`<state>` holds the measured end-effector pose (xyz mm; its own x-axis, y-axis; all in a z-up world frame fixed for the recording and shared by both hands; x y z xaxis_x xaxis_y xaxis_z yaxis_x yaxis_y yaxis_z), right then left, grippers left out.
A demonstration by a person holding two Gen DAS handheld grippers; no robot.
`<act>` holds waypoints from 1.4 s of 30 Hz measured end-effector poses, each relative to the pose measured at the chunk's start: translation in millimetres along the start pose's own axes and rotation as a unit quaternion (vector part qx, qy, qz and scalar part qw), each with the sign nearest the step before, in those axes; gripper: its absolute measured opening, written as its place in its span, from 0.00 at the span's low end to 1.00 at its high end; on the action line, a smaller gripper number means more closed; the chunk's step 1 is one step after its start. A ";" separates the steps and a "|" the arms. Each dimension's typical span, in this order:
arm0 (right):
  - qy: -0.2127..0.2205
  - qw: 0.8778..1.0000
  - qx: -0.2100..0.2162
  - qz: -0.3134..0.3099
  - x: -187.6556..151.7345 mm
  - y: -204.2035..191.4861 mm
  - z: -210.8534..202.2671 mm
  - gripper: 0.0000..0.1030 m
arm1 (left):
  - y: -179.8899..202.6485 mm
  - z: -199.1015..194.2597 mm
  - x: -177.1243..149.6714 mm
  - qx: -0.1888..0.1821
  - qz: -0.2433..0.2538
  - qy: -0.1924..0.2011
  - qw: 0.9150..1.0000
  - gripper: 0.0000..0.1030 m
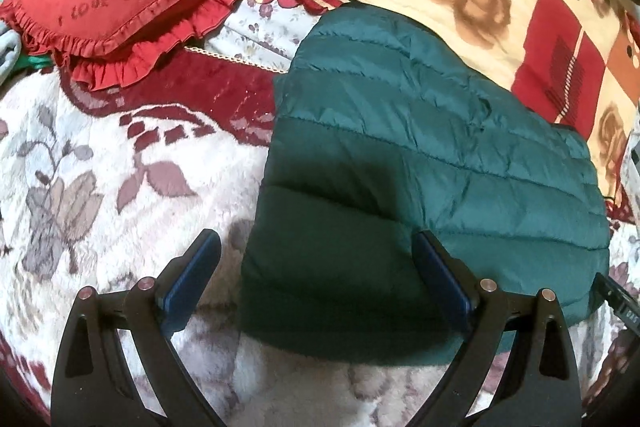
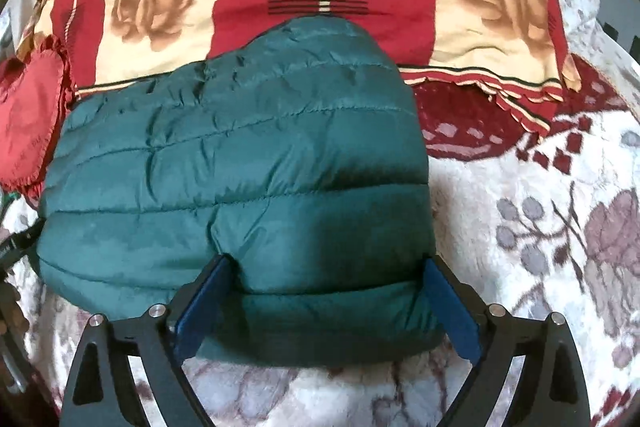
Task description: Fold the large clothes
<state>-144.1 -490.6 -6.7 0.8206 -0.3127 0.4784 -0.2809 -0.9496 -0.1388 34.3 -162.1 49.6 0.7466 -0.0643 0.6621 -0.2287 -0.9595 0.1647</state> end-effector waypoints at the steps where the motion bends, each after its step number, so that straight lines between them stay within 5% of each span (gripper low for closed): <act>1: 0.003 1.000 0.004 0.005 -0.6 0.7 -5.0 0.92 | 0.3 -4.0 -1.6 -0.002 0.001 0.001 1.000 0.94; 10: 0.021 0.995 0.069 0.068 -21.9 -11.5 -55.5 0.92 | 8.8 -46.8 -10.5 -0.011 0.011 0.025 1.000 0.94; 18: -0.001 0.983 0.113 0.144 -51.9 -14.7 -47.6 0.92 | 16.0 -65.2 -28.7 -0.022 0.013 0.027 0.999 0.94; 28: -0.011 0.977 0.136 0.166 -54.5 -16.6 -35.6 0.99 | 15.2 -50.4 -40.8 -0.033 -0.020 0.005 0.999 0.94; 35: -0.005 0.972 0.150 0.181 -49.9 -19.8 -19.2 0.99 | 13.6 -31.3 -48.8 -0.062 -0.069 -0.015 0.996 0.94; 42: 0.015 0.960 0.176 0.216 -37.3 -21.2 -2.1 1.00 | 5.7 -10.1 -46.3 -0.103 -0.169 -0.019 0.980 0.94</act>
<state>-169.7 -458.8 -19.8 0.6492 -0.6837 0.3331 -0.4024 -0.6805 -0.6124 -7.9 -161.8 27.2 0.8231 0.2333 0.5179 -0.0828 -0.8528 0.5157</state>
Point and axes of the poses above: each gripper's, at about its wrist camera, not at the fingertips, and z roughly the way its jaws point, y to its right, x to its top, the point moved 7 cm from there along z, roughly the way its jaws point, and after that the axes turned 7 degrees about y, right-handed, at the moved point
